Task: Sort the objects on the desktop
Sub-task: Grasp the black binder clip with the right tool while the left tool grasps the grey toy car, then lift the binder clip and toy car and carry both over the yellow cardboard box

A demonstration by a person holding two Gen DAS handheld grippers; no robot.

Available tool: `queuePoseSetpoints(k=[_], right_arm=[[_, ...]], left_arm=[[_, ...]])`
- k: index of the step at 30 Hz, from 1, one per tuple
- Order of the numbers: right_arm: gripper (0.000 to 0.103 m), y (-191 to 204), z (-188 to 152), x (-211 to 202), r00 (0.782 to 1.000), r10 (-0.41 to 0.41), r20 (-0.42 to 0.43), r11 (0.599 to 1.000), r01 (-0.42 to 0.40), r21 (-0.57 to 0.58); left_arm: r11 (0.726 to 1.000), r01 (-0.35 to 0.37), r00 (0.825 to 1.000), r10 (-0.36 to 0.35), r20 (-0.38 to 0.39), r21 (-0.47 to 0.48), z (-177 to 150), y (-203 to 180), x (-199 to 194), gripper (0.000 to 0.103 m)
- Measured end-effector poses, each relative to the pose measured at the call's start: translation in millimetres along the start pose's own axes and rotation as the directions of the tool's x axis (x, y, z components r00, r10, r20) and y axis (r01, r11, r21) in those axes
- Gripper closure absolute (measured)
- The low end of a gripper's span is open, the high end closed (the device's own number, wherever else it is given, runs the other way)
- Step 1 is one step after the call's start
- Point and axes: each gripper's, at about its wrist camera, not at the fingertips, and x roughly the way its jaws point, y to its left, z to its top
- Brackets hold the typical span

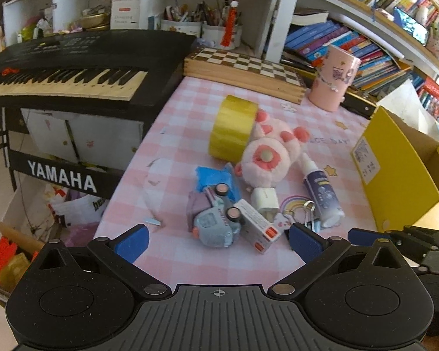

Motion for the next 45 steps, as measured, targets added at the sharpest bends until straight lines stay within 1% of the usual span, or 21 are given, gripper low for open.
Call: queuePoseSetpoints(k=[7,11,12,13,14,15,19,21,23,24,28,32,33,34,37,38,39,45], right_arm=[[0.051,2,7,32,0.999,-0.01,-0.039,1.0,0.01,-0.006],[0.052,4,9,44,0.999,0.004,-0.047,1.0,-0.004,-0.007],[0.054,4,9,47,0.999,0.004,-0.05,1.0,-0.005,-0.009],[0.057,4,10,48,0.999,0.003,-0.044,1.0,-0.003,-0.014],[0.065,4,10,48,0.999,0.0,-0.04,1.0,-0.001,-0.019],[0.065,3,12,48,0.999,0.004,-0.039,1.0,-0.005,-0.023],[0.065,-4,14,48,0.999,-0.008,-0.05,1.0,0.006,-0.022],[0.065,-8,14,47,0.998,-0.014,-0.053,1.0,0.013,-0.022],[0.065,-10,14,45,0.998,-0.018,-0.054,1.0,0.017,-0.024],[0.065,-11,14,46,0.998,-0.019,-0.055,1.0,0.018,-0.024],[0.065,-12,14,47,0.998,-0.02,-0.062,1.0,0.019,-0.025],[0.065,-10,14,48,0.998,-0.025,-0.059,0.999,0.023,-0.029],[0.065,-9,14,48,0.998,-0.027,-0.058,0.999,0.025,-0.031],[0.065,-9,14,48,0.998,-0.028,-0.057,0.999,0.026,-0.032],[0.065,-9,14,47,0.998,-0.027,-0.06,0.999,0.025,-0.027],[0.065,-9,14,45,0.998,-0.023,-0.057,0.999,0.022,-0.024],[0.066,-9,15,43,0.999,-0.018,-0.05,1.0,0.017,-0.021],[0.066,-8,26,20,1.0,-0.003,0.025,1.0,0.004,-0.015]], left_arm=[[1.0,-0.028,1.0,0.028,-0.014,-0.002,5,5,7,0.001],[0.999,-0.036,0.999,0.036,-0.022,0.001,8,5,14,0.005],[0.999,-0.04,0.999,0.04,-0.022,0.004,8,5,16,0.005],[0.999,-0.043,0.999,0.043,-0.021,0.005,9,6,17,0.009],[0.999,-0.047,0.999,0.047,-0.021,0.006,9,6,19,0.014],[0.999,-0.047,0.999,0.047,-0.025,0.007,9,6,21,0.019],[0.999,-0.038,0.998,0.04,-0.042,0.033,9,0,32,0.025],[0.997,-0.05,0.997,0.053,-0.053,0.06,8,-4,39,0.036],[0.995,-0.066,0.996,0.07,-0.062,0.075,8,-6,47,0.04],[0.994,-0.072,0.995,0.077,-0.063,0.081,8,-7,50,0.042],[0.99,-0.085,0.993,0.094,-0.071,0.115,7,-8,58,0.044],[0.988,-0.079,0.993,0.089,-0.077,0.132,5,-8,63,0.049],[0.988,-0.077,0.993,0.087,-0.075,0.135,5,-9,63,0.052],[0.988,-0.072,0.994,0.082,-0.07,0.133,5,-9,62,0.057],[0.991,-0.061,0.997,0.067,-0.043,0.118,7,-6,56,0.058],[0.992,-0.057,0.998,0.061,-0.034,0.112,8,-5,53,0.06],[0.994,-0.05,0.998,0.053,-0.026,0.101,9,-3,49,0.06],[1.0,0.009,1.0,-0.009,0.018,-0.013,18,12,26,0.06]])
